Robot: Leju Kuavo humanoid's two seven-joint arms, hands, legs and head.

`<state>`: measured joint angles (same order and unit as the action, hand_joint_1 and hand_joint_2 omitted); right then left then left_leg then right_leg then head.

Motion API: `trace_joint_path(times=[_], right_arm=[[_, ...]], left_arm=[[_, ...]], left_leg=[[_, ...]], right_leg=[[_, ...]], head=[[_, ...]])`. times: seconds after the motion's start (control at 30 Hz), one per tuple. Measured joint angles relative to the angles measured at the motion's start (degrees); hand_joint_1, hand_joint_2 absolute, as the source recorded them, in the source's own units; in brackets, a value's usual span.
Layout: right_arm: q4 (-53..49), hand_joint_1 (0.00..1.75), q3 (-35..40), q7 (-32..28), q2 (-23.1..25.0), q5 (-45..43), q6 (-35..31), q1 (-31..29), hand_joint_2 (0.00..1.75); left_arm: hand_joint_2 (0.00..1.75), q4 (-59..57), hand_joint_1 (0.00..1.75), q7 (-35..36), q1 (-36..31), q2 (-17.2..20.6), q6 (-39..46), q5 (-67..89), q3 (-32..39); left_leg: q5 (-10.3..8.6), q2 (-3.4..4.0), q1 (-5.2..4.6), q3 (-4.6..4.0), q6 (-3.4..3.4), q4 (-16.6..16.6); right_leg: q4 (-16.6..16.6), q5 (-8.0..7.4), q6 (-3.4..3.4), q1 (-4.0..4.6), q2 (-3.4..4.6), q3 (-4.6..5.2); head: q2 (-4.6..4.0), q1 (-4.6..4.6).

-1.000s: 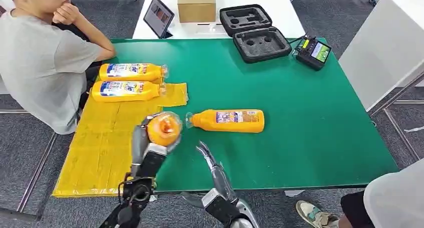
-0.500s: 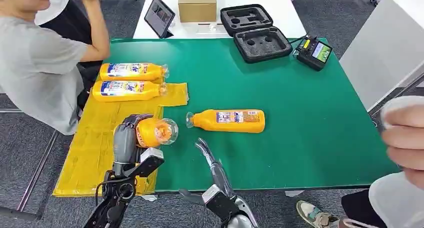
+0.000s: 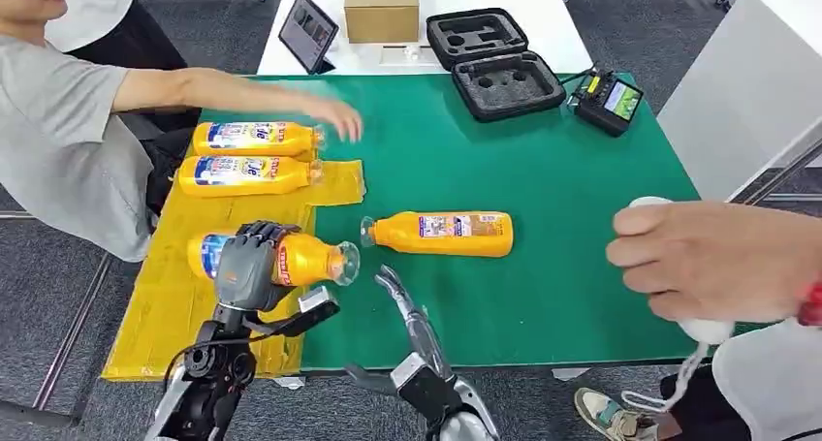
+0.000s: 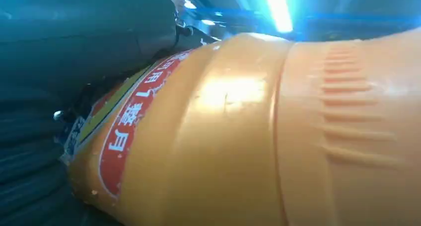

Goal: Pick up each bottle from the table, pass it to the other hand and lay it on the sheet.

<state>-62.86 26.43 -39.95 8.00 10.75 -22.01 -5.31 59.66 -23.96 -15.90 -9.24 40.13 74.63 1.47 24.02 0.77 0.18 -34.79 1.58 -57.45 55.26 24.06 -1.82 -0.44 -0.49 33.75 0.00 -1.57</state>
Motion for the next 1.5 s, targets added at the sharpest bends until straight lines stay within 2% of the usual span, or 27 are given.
trace_joint_path(times=[0.07,0.17,0.4,0.73,0.77,0.8,0.83,0.87,0.93,0.97,1.5], right_arm=[[0.8,0.00,0.0,0.0,0.3,-0.7,0.7,-0.5,1.75],[1.9,0.00,0.0,0.0,0.6,-1.4,1.0,-1.2,1.75],[1.1,0.00,-0.1,0.2,0.8,-1.7,-0.2,-1.4,1.75],[1.4,0.00,-0.1,0.2,0.7,-1.9,0.4,-1.8,1.75],[1.5,0.00,-0.1,0.2,0.7,-1.9,0.4,-1.9,1.75],[1.7,0.00,-0.1,0.2,0.7,-1.9,0.4,-1.9,1.75],[1.8,0.00,-0.1,0.2,0.7,-1.9,0.4,-1.9,1.75],[1.9,0.00,-0.1,0.1,0.7,-2.0,0.4,-1.9,1.75],[2.3,0.00,-0.1,0.1,0.7,-2.0,0.4,-2.1,1.75],[2.5,0.00,-0.1,0.0,0.7,-2.0,0.4,-2.2,1.75],[6.4,0.00,-0.1,0.0,1.7,-2.5,-0.1,-4.8,1.75]], left_arm=[[1.75,-3.2,1.75,6.6,-1.9,0.8,0.0,4.6,0.0],[1.75,-9.3,1.75,12.6,-5.5,1.9,-0.1,7.4,-0.7],[1.75,-28.4,1.75,17.5,-17.1,2.9,-7.2,5.3,-2.6],[1.75,-37.9,1.75,20.0,-22.3,3.3,-11.3,6.7,-4.6],[1.75,-38.2,1.52,19.9,-22.4,3.4,-11.3,6.7,-4.7],[1.75,-38.5,0.52,19.8,-22.5,3.5,-11.4,6.7,-4.8],[1.75,-38.8,0.14,19.8,-22.7,3.5,-11.4,6.7,-4.9],[1.75,-39.0,0.00,19.8,-22.7,3.5,-11.4,6.7,-5.0],[1.75,-39.4,0.00,20.0,-22.8,3.5,-11.5,6.8,-5.4],[0.00,-39.5,0.00,20.0,-22.9,3.6,-11.5,6.8,-5.4],[0.00,-40.8,0.00,20.6,-22.9,4.3,-12.9,6.6,-5.7]], left_leg=[[-0.04,0.00,0.00,0.00,-0.03,0.0],[-0.11,-0.01,0.01,-0.01,-0.04,0.0],[-0.17,-0.07,-0.01,-0.09,-0.01,0.0],[-0.17,-0.10,-0.01,-0.07,-0.02,0.0],[-0.18,-0.10,-0.01,-0.05,-0.03,0.0],[-0.19,-0.10,-0.01,-0.04,-0.04,0.0],[-0.19,-0.10,0.00,-0.01,-0.05,0.0],[-0.19,-0.10,0.00,0.01,-0.05,0.0],[-0.19,-0.10,0.00,0.07,-0.05,0.0],[-0.19,-0.11,0.00,0.08,-0.05,0.0],[-0.23,-0.29,-0.02,0.21,0.00,0.0]], right_leg=[[0.0,-0.01,0.00,0.01,0.00,0.02],[0.0,-0.01,0.00,0.02,-0.03,0.03],[0.0,-0.05,-0.03,-0.02,-0.12,0.06],[0.0,-0.05,-0.03,-0.01,-0.14,0.01],[0.0,-0.05,-0.03,0.00,-0.14,-0.01],[0.0,-0.06,-0.02,0.00,-0.14,-0.03],[0.0,-0.06,-0.02,0.00,-0.14,-0.05],[0.0,-0.06,-0.02,0.00,-0.14,-0.08],[0.0,-0.06,-0.02,0.00,-0.14,-0.14],[0.0,-0.05,-0.02,0.00,-0.15,-0.18],[0.0,-0.05,-0.02,-0.03,-0.34,-0.36]], head=[[0.00,-0.02],[0.00,0.00],[0.00,0.02],[0.00,0.00],[0.00,0.00],[0.00,0.00],[0.00,0.00],[0.00,0.00],[0.00,0.00],[0.00,0.02],[0.00,0.00]])
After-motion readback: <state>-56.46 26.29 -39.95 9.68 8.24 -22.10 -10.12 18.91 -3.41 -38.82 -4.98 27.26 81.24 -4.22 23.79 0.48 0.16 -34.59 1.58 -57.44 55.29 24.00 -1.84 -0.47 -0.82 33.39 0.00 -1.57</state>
